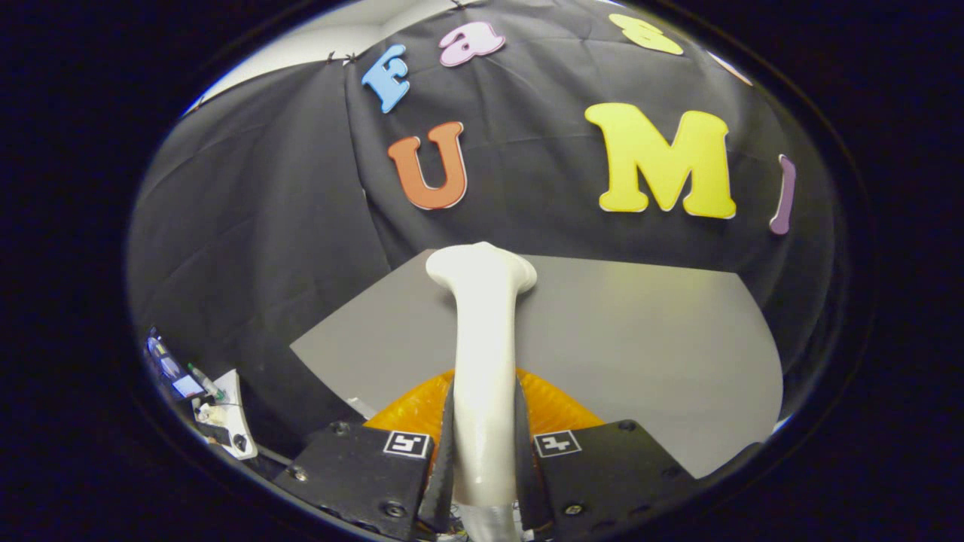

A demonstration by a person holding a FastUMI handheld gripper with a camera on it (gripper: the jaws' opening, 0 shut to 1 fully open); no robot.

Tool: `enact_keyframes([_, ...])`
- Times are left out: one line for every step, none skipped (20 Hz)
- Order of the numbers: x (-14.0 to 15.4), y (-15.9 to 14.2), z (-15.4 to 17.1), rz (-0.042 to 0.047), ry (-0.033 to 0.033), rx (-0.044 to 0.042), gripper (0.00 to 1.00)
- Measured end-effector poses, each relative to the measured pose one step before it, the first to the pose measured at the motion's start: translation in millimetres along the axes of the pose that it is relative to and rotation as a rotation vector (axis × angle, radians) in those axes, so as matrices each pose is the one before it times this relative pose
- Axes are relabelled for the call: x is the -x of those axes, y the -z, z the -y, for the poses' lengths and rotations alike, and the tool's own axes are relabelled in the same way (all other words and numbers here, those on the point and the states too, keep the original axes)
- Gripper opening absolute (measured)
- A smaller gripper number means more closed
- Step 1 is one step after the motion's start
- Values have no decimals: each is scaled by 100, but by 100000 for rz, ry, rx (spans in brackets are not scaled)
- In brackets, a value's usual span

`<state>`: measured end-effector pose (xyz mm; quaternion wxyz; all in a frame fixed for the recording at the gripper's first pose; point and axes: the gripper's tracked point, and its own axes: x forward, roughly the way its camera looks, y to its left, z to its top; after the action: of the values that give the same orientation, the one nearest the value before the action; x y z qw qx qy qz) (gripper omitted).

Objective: Iron the clothes twice with a garment steamer, once on the left side and once on the right side.

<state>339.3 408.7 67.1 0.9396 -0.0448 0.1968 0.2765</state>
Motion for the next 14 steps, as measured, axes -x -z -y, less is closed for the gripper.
enact_keyframes([1457, -124, 374, 1342, -37, -709, 37])
enact_keyframes([1410, 53, 275, 1211, -147, -531, 37])
enact_keyframes([1466, 9, 419, 1454, 116, -902, 37])
enact_keyframes([1590, -88, 541, 1197, 348, -632, 37])
enact_keyframes([1609, 89, 658, 864, 409, -862, 37])
enact_keyframes([1730, 51, 703, 942, 517, -1505, 37])
enact_keyframes([1824, 65, 772, 799, 533, -1435, 37])
enact_keyframes([1828, 15, 849, 1152, 1117, -1179, 37])
enact_keyframes([1822, -133, 1124, 1781, 2224, -761, 37])
enact_keyframes([1807, -267, 1304, 2204, 3257, -229, 37])
enact_keyframes([1927, -427, 1512, 2609, 3554, -250, 37])
enact_keyframes([1961, -198, 1407, 2604, 3379, -342, 37])
enact_keyframes([1787, -286, 1380, 2665, 3200, -1140, 37])
enact_keyframes([1817, -482, 1525, 2574, 3220, -1093, 37])
